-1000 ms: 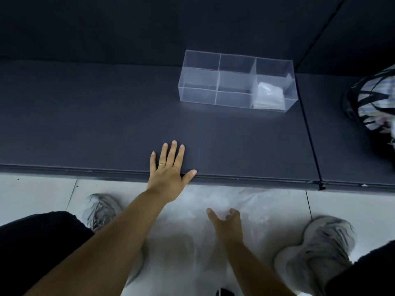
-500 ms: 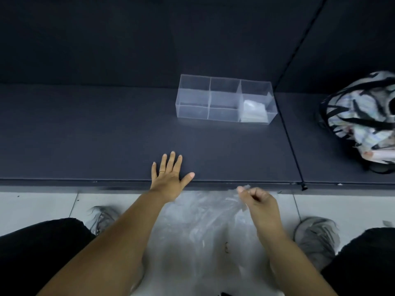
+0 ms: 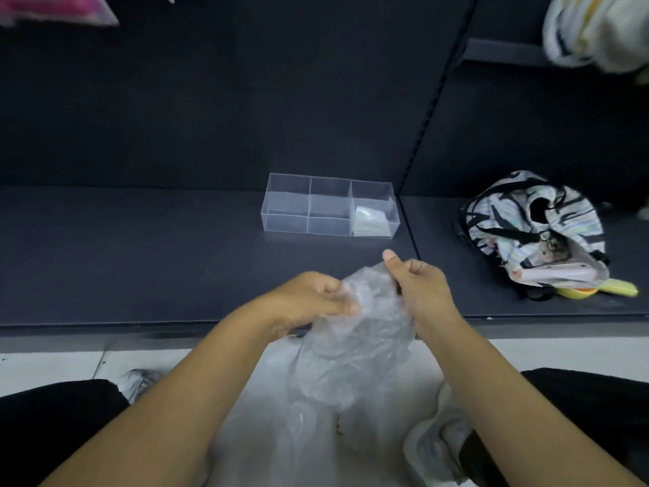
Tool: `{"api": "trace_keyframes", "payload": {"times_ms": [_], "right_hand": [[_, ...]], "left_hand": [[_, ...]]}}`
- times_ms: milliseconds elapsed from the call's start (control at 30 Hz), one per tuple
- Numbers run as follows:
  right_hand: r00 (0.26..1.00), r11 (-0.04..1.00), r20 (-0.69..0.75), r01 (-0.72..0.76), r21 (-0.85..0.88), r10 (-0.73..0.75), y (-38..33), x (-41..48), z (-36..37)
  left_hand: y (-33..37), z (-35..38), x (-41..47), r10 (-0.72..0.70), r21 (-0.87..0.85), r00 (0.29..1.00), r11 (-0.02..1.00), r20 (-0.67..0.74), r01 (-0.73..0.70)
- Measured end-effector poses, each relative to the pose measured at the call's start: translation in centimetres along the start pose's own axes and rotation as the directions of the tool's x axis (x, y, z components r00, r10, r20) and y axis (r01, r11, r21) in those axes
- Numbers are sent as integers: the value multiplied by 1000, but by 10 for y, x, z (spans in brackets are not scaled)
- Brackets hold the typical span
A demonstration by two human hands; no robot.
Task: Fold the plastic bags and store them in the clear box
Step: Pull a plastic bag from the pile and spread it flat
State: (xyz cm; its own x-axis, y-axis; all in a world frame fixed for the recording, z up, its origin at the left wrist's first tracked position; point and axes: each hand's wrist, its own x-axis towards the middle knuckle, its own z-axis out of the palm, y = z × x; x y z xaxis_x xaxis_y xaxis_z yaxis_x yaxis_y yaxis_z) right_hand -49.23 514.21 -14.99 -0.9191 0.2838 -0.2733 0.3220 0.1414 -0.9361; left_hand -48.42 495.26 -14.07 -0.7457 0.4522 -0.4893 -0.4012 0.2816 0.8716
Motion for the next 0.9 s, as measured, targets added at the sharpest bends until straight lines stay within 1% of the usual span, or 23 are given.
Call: {"api": "trace_keyframes", "payload": {"times_ms": [67,100,133,200,267,333,400,467,500,533,567,600,633,667,700,733,800,833,900], "right_hand": [[999,989,38,14,-145,-9,-19,5,-10],[998,982,68,13,-189,0,-30,8,-16],[993,977,114,27,-214,-2,-39,12,-22],[965,957,260,110,-267,-38,-59,20,-38],[907,932,421,171,-319,-22,-76,30,-52],[844,913,535,194,-359,32,-91,41,-63],[815,885,578,239,-400,41,-104,50,-71],[824,833,566,291,-471,32,-114,57,-76],[830,808,557,309,-501,28,-118,61,-78],[834,795,551,318,-517,25,-122,65,-79],[836,790,549,323,-521,20,-125,70,-79],[835,795,550,323,-514,17,-128,74,-78],[830,802,558,323,-502,15,-130,78,-76],[818,805,574,331,-492,14,-131,82,-73],[801,801,598,349,-487,14,-132,86,-69],[784,794,621,367,-484,16,-130,91,-64],[750,788,661,394,-472,21,-125,103,-53],[736,794,677,399,-458,20,-121,109,-46],[722,820,692,393,-416,5,-109,123,-32]], "left_hand": [[8,-12,-4,44,35,986,999,-161,-39],[13,-21,-6,63,52,970,997,-235,-52],[17,-31,-8,74,49,952,997,-297,-62],[28,-52,-11,62,-16,918,997,-391,-74],[39,-70,-15,34,-92,890,992,-454,-84],[50,-86,-18,18,-133,865,986,-502,-97],[61,-102,-22,14,-142,838,984,-545,-108],[71,-120,-28,1,-122,818,989,-575,-88],[75,-128,-32,-12,-92,822,994,-569,-49],[79,-135,-36,-36,-32,848,999,-529,22],[82,-140,-40,-77,91,888,987,-454,132],[85,-142,-43,-141,269,922,931,-360,247],[88,-142,-43,-208,445,939,838,-273,315],[91,-141,-39,-240,562,947,763,-215,321],[94,-138,-32,-217,602,960,748,-175,279],[98,-133,-23,-146,586,980,786,-133,197],[108,-121,-1,18,490,999,872,-45,6],[113,-115,12,49,464,999,885,-3,-42],[113,-105,40,36,445,998,894,50,-54]]}}
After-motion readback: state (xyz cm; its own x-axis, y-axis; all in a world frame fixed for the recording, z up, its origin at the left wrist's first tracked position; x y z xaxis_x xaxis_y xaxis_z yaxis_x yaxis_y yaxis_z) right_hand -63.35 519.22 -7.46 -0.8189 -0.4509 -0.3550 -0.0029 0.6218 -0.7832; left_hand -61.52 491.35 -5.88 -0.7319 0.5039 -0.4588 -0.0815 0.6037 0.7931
